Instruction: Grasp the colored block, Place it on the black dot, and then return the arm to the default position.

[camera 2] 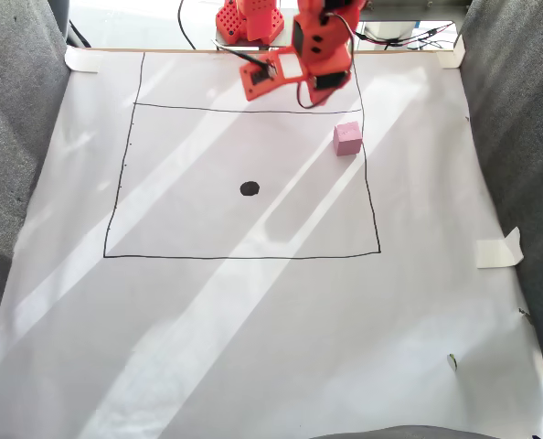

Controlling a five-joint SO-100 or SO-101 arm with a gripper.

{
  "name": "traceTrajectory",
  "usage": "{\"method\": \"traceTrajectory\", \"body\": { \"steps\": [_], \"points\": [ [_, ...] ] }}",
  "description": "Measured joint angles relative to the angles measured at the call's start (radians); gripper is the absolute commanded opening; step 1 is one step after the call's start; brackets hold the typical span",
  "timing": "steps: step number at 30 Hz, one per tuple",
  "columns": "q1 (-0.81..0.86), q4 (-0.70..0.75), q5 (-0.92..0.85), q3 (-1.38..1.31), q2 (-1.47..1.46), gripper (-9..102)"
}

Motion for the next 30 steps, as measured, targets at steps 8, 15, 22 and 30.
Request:
{"method": "traceTrajectory", "body": {
  "steps": [8,15,22,30],
  "points": [
    [-0.087,0.028,-0.018,-0.166,-0.137,0],
    [-0.094,0.061,-0.012,-0.262,-0.161,0],
    [-0.13,0.089,-0.06,-0.285,-0.193,11],
    [-0.143,0.101,-0.061,-0.285,-0.202,21]
  ]
}}
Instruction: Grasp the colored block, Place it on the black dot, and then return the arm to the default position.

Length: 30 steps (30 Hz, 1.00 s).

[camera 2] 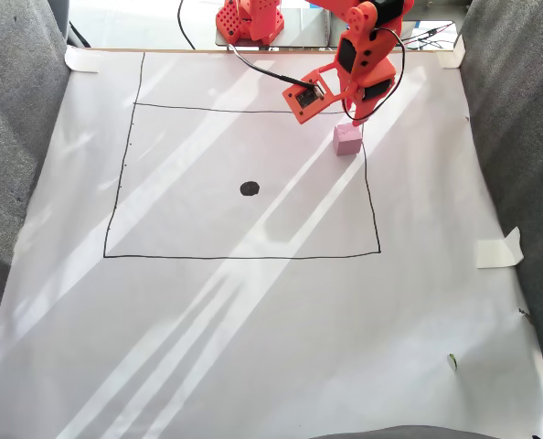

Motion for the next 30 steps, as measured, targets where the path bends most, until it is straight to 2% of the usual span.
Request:
{"method": "traceTrajectory", "body": {
  "steps": [16,28,30],
  "points": [
    [0.003,0.034,0.0,0.0,-0.049,37],
    [0.006,0.026,0.0,0.0,-0.094,38],
    [0.006,0.009,0.0,0.006,-0.094,35]
  ]
}}
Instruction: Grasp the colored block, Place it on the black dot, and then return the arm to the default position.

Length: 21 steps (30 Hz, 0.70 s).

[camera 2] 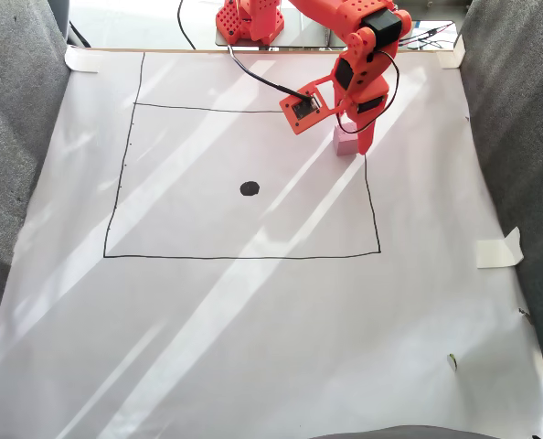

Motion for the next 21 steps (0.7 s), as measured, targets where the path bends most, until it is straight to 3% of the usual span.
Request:
{"method": "traceTrajectory", "body": {
  "steps": [21],
  "points": [
    [0.008,-0.1,-0.006,0.066,-0.041,33]
  ]
}}
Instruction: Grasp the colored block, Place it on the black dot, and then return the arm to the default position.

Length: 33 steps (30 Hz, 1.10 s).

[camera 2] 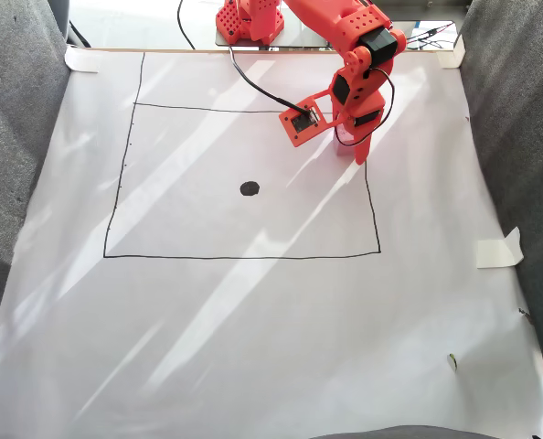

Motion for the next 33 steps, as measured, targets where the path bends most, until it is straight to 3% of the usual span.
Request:
{"method": "traceTrajectory", "body": {
  "steps": [4,9,15,26,33],
  "points": [
    [-0.002,-0.003,0.006,0.0,-0.002,27],
    [-0.006,-0.006,0.015,0.0,-0.002,8],
    [-0.011,-0.015,0.015,-0.002,-0.012,0],
    [0.0,-0.015,0.028,-0.002,-0.008,0],
    [0.107,-0.049,0.199,0.0,0.103,0]
  ]
}}
